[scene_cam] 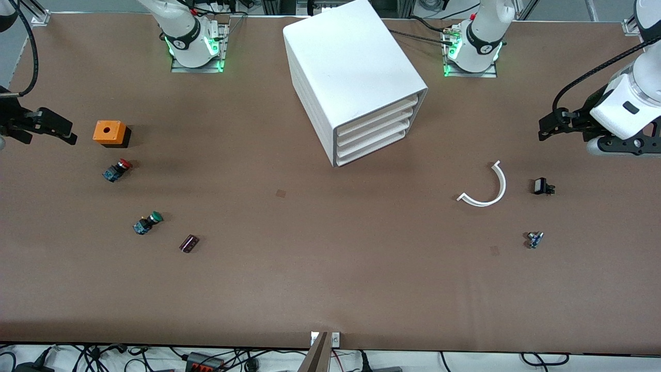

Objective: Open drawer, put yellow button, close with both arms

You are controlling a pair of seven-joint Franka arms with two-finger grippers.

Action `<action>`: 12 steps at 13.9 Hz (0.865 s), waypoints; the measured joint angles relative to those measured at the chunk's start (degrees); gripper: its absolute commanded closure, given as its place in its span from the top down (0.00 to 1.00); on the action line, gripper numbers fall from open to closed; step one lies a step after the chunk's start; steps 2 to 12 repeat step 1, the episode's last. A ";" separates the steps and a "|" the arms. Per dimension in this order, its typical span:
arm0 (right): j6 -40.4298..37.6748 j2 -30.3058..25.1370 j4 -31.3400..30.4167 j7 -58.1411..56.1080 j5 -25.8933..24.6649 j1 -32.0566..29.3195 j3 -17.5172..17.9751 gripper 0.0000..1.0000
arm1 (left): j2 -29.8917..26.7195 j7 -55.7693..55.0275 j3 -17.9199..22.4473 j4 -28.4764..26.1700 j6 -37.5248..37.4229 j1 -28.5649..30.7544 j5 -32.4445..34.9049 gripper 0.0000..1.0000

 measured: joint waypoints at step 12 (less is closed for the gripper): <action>0.00 0.00 0.00 0.00 0.00 0.00 0.00 1.00 | 0.02 0.00 0.00 0.00 0.02 0.00 0.00 1.00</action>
